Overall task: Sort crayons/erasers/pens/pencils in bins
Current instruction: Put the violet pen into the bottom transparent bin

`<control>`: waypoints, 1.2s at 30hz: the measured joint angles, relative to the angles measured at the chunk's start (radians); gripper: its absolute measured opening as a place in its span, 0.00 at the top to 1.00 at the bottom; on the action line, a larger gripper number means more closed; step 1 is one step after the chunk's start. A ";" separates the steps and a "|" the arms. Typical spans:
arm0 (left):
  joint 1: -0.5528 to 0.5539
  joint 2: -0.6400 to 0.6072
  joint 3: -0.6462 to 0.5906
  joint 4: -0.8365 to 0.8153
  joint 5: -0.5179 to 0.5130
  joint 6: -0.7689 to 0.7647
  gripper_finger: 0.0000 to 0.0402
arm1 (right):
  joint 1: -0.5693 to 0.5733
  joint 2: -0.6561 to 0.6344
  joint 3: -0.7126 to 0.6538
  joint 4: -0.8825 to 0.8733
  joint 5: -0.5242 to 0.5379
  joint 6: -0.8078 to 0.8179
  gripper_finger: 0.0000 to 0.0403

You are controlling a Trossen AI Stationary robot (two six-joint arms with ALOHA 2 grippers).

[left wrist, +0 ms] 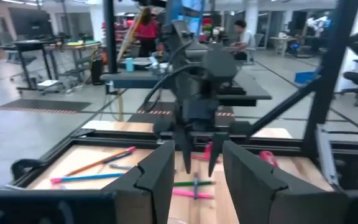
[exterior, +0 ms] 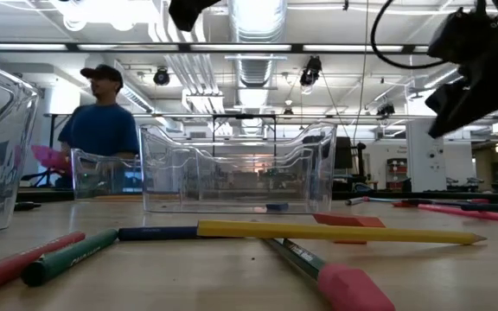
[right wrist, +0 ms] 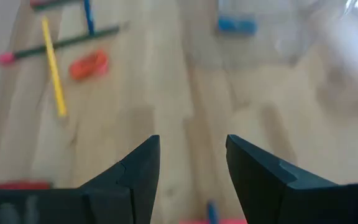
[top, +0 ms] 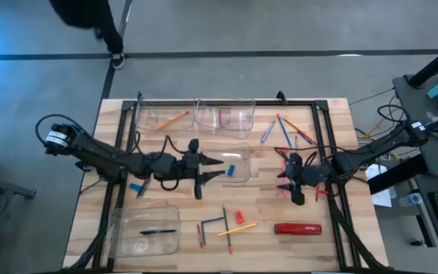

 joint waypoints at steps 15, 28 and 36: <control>-0.013 -0.012 -0.004 0.009 0.002 0.020 0.70 | 0.002 0.086 0.005 -0.246 -0.074 0.171 0.57; -0.014 -0.012 -0.015 0.009 0.003 -0.007 0.70 | -0.002 0.204 0.005 -0.249 -0.064 0.196 0.57; -0.015 -0.012 -0.017 0.009 0.003 -0.008 0.70 | -0.068 0.169 0.057 -0.324 0.006 0.202 0.57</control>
